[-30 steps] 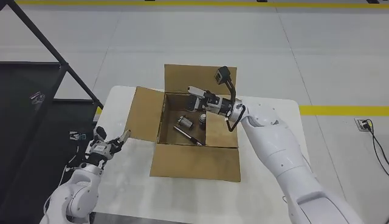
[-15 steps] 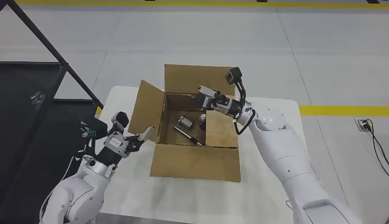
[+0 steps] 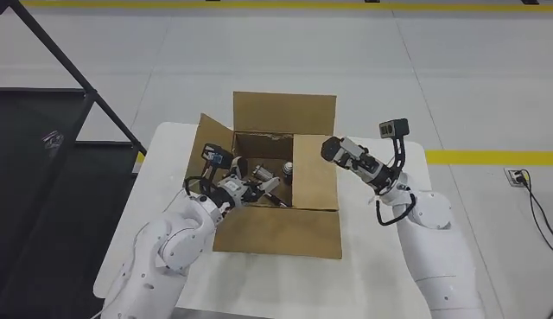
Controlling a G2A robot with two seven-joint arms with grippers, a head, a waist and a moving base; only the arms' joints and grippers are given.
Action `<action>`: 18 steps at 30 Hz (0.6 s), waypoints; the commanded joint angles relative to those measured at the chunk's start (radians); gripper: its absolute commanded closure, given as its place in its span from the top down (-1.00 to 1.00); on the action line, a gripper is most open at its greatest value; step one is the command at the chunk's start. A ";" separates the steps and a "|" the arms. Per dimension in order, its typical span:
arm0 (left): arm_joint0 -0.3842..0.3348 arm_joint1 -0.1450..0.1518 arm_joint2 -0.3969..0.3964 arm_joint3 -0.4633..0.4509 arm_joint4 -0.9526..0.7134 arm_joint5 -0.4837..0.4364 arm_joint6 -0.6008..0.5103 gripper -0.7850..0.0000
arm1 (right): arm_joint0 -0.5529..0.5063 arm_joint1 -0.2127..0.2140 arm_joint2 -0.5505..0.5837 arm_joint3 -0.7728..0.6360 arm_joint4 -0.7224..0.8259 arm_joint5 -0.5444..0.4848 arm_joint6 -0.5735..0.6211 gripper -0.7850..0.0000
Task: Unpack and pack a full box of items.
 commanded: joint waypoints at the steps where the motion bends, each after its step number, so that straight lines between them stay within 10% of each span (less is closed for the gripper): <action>1: 0.002 0.000 -0.002 -0.004 0.002 0.000 0.001 1.00 | 0.004 -0.001 -0.002 0.007 0.002 -0.002 0.002 1.00; 18: -0.077 -0.038 0.105 0.077 -0.271 0.074 -0.036 1.00 | -0.014 0.035 0.051 -0.088 -0.027 -0.071 0.146 1.00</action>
